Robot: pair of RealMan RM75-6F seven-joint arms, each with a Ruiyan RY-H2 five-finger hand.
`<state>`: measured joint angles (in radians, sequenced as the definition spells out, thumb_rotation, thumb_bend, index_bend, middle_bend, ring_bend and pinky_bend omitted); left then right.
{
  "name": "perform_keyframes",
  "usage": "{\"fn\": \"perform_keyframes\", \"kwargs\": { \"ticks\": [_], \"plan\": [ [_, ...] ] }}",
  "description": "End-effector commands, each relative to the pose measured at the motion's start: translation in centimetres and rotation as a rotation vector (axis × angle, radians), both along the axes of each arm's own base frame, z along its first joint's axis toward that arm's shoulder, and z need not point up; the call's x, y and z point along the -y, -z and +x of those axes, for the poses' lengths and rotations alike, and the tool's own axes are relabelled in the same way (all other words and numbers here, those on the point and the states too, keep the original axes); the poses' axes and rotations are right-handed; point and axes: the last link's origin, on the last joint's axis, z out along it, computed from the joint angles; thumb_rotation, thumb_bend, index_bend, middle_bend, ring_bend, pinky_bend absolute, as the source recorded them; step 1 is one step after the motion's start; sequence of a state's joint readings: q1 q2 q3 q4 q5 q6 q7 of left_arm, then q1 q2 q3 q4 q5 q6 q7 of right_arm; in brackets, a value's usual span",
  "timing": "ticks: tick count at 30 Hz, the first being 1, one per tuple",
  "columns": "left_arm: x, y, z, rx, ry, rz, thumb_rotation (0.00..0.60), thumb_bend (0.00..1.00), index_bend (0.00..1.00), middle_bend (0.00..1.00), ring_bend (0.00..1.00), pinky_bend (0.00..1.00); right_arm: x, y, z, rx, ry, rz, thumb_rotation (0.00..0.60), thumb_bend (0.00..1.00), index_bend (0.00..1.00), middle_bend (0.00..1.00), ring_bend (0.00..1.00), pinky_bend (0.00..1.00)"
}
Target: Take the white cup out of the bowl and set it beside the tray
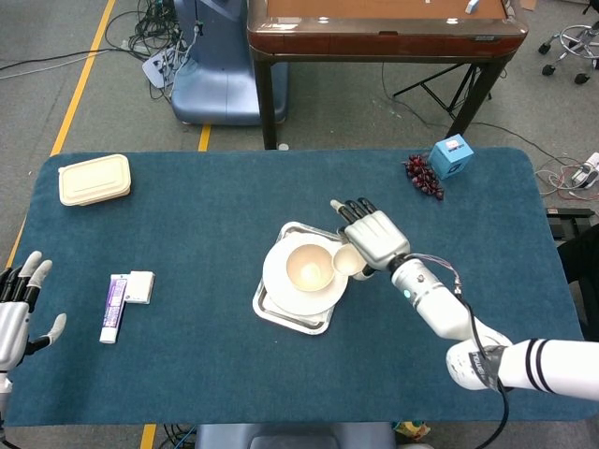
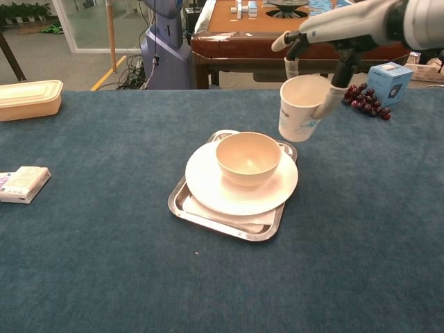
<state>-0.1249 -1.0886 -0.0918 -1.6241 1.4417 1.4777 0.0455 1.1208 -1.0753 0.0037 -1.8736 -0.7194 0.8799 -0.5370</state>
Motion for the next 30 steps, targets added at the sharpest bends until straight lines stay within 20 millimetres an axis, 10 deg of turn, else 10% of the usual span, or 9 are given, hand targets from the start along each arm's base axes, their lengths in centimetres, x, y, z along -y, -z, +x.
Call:
{"fn": "perform_keyframes", "kwargs": {
  "ticks": [1,16,30],
  "plan": [
    [-0.1,0.2,0.0,-0.005,-0.003,-0.002,0.6,0.32,0.0,0.0,0.0,0.0,-1.0,-1.2,-1.5,-0.001,0.027,-0.016,0.6,0.08,0.45,0.0,0.0,0.0],
    [-0.5,0.8,0.0,-0.024,-0.019,-0.015,0.6,0.32,0.0,0.0,0.0,0.0,-3.7,-1.5,-8.4,0.001,0.132,0.014,0.6,0.08,0.45,0.0,0.0,0.0],
    [-0.5,0.3,0.1,-0.001,-0.02,-0.002,0.6,0.32,0.0,0.0,0.0,0.0,-3.0,1.8,-10.6,-0.008,0.144,0.057,0.6,0.08,0.45,0.0,0.0,0.0]
  ]
}}
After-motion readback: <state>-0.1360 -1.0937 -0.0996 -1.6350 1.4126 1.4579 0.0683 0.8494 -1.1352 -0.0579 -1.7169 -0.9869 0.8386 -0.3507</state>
